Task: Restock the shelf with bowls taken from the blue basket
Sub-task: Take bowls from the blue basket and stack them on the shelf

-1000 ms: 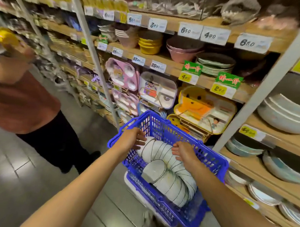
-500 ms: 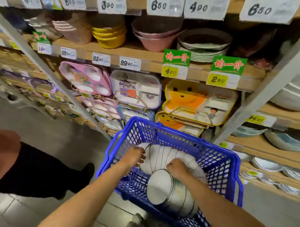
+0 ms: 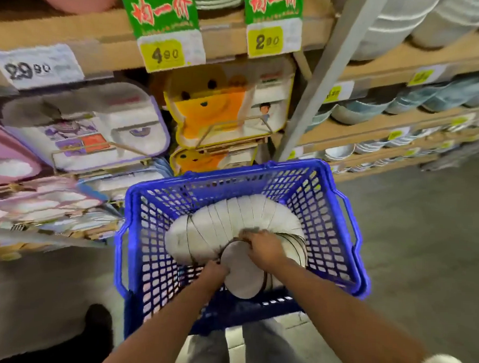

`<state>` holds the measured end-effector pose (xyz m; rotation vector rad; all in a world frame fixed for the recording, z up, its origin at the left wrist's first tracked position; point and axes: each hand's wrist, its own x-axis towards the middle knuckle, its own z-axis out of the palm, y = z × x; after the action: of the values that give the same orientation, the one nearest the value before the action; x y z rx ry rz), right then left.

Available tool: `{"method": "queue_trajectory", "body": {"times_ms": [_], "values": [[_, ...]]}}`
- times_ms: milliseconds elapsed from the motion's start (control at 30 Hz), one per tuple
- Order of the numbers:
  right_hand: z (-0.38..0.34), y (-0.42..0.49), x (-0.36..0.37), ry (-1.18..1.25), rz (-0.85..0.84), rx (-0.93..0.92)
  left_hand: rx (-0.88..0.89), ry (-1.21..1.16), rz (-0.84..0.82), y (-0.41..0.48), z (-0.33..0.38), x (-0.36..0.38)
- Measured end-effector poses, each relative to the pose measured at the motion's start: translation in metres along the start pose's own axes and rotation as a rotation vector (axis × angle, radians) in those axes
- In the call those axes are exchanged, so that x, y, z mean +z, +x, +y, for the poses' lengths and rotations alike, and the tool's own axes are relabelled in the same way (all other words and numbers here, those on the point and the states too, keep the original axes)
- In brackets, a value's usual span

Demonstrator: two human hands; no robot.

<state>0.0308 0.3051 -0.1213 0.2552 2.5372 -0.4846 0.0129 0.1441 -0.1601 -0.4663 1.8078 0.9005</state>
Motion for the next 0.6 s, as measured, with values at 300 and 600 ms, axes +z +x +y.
{"method": "queue_trajectory", "body": {"times_ms": [300,600], "values": [[0.0,0.003,0.019,-0.025,0.047,0.058,-0.047,0.057,-0.057,0.007,-0.008,0.011],[-0.004,0.002,-0.017,-0.017,0.105,-0.002,0.093,0.086,0.03,-0.031,0.015,-0.012]]}}
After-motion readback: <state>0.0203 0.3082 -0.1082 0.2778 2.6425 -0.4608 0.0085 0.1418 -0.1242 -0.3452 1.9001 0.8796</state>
